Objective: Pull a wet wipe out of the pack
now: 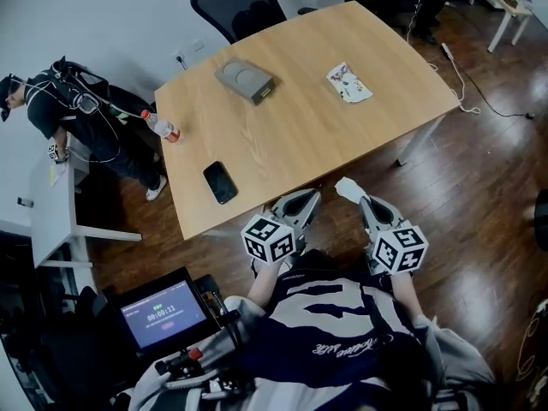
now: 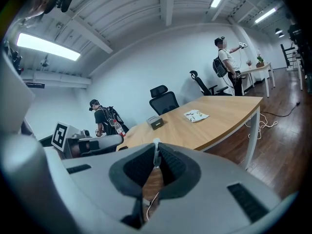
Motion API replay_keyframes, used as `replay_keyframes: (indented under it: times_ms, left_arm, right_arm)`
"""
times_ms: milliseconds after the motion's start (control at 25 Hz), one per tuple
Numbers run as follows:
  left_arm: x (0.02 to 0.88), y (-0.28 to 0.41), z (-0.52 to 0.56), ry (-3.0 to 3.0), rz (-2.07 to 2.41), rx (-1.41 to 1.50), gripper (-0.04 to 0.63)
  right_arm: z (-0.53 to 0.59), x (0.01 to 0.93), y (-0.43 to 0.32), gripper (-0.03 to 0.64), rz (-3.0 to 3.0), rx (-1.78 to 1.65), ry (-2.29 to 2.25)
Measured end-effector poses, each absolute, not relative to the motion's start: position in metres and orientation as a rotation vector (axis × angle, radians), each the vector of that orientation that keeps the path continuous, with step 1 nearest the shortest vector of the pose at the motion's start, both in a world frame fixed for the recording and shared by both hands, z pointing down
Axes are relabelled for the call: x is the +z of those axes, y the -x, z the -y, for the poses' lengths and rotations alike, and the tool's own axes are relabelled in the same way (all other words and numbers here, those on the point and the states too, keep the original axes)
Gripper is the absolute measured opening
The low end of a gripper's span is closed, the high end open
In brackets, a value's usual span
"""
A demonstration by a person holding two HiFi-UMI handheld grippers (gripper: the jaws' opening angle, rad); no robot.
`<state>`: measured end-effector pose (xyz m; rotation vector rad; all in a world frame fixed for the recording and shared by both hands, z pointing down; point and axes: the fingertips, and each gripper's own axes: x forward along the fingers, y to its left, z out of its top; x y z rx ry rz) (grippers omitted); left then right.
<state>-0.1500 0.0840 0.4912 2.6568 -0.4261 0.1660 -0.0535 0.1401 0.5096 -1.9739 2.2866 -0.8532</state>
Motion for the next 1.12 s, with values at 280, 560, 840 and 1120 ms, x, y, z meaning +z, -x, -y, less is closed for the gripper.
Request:
replay_keyframes:
  times_ms: [280, 560, 840, 1120]
  left_arm:
    - [0.496, 0.149, -0.095, -2.674, 0.328, 0.177, 0.003]
    - [0.5, 0.146, -0.103, -2.684, 0.288, 0.179, 0.003]
    - [0.496, 0.154, -0.093, -2.676, 0.306, 0.179, 0.003]
    - [0.498, 0.162, -0.086, -2.67, 0.337, 0.181, 0.003]
  right_arm:
    - [-0.153, 0.512, 0.061, 0.003, -2.244, -0.825, 2.046]
    - [-0.159, 0.516, 0.06, 0.003, -2.235, -0.817, 2.072]
    - [-0.144, 0.51, 0.071, 0.003, -2.274, -0.821, 2.048]
    - [-0.135, 0.511, 0.078, 0.003, -2.304, -0.819, 2.028]
